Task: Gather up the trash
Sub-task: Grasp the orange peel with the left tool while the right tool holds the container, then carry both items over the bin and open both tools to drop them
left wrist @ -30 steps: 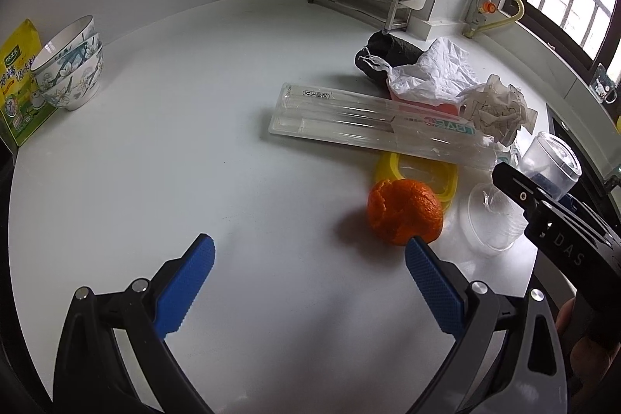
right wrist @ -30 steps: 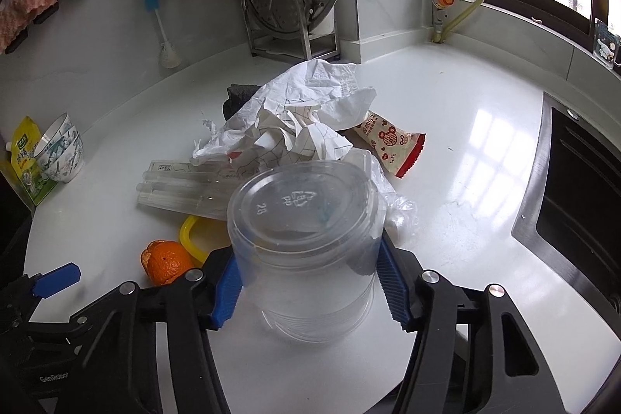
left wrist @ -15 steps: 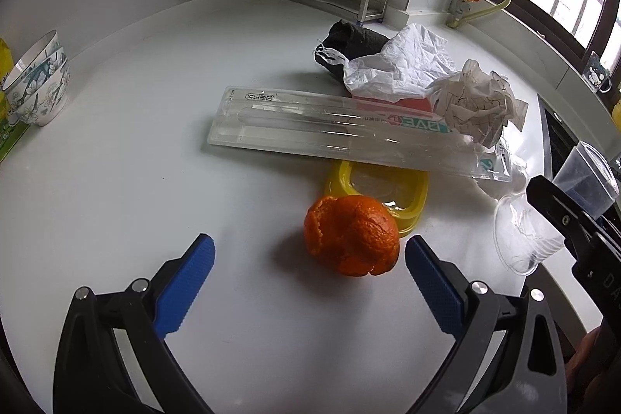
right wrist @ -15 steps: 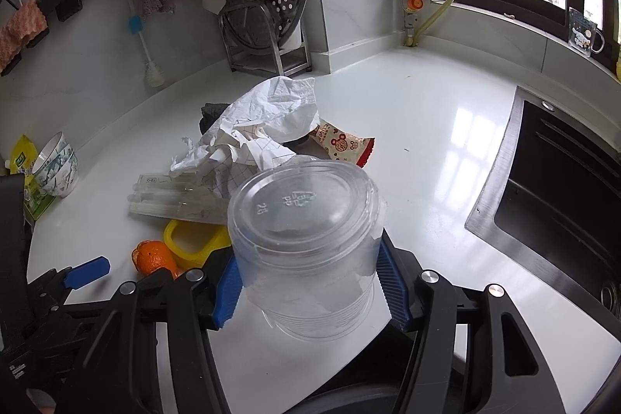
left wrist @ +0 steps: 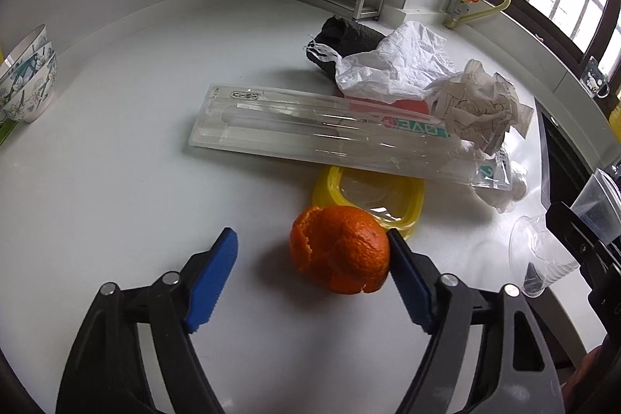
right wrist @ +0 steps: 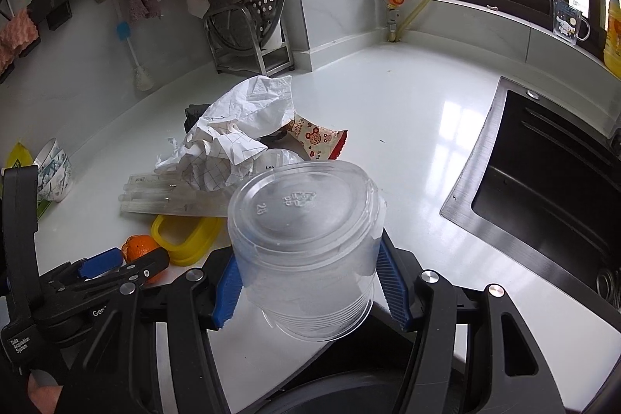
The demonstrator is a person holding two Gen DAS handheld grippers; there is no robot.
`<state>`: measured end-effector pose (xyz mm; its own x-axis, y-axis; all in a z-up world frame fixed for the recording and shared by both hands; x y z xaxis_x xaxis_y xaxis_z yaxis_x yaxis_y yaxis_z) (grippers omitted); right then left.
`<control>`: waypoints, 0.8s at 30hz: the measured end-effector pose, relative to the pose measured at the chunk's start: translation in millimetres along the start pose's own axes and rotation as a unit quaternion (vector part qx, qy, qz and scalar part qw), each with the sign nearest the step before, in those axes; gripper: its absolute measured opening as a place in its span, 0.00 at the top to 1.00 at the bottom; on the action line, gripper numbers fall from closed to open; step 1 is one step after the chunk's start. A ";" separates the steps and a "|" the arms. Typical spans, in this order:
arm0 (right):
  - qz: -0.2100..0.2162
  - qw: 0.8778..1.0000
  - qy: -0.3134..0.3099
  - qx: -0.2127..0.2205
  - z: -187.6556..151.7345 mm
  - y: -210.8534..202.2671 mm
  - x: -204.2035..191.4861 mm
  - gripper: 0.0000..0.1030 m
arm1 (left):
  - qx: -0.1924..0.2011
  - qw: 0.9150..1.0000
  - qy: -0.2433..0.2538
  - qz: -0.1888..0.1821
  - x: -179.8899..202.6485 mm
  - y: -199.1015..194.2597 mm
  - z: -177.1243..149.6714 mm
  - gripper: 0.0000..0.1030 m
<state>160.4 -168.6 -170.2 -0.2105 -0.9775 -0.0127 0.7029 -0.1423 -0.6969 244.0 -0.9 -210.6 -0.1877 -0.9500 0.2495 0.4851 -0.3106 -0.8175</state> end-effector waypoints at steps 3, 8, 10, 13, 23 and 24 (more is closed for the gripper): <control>0.001 1.000 -0.001 -0.001 -1.5 -3.4 1.0 0.43 | -0.004 1.000 0.009 -0.015 7.8 -3.9 -2.4 0.54; 0.005 1.000 -0.005 0.003 -1.8 -12.4 1.8 0.43 | -0.003 1.000 0.015 -0.014 11.8 -12.2 -1.1 0.69; 0.007 1.000 -0.007 0.003 -2.7 -16.7 2.8 0.43 | -0.005 1.000 0.012 -0.016 10.1 -16.9 -1.8 0.73; 0.009 1.000 -0.010 0.003 -5.5 -24.0 6.0 0.43 | -0.003 1.000 0.012 -0.012 8.6 -24.8 -4.7 0.76; 0.025 0.999 -0.023 -0.007 -21.8 -58.6 23.3 0.43 | 0.001 1.000 0.007 -0.002 20.4 -63.0 -21.8 0.78; 0.027 0.999 -0.023 -0.010 -25.0 -62.3 26.0 0.43 | 0.002 1.000 0.009 -0.002 23.9 -67.5 -25.2 0.78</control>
<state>94.1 -181.2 -145.0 -0.1413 -0.9898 -0.0186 0.6987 -0.0864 -0.7102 185.3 -1.8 -162.5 -0.2043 -0.9481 0.2438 0.4873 -0.3145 -0.8146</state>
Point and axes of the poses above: each gripper's, at about its wrist camera, not at the fingertips, and y roughly the way its jaws point, x to its right, z to its top, the point moved 6 cm from there along y, roughly the way its jaws point, and after that the axes turned 11 degrees about -y, right-handed, at the moved point
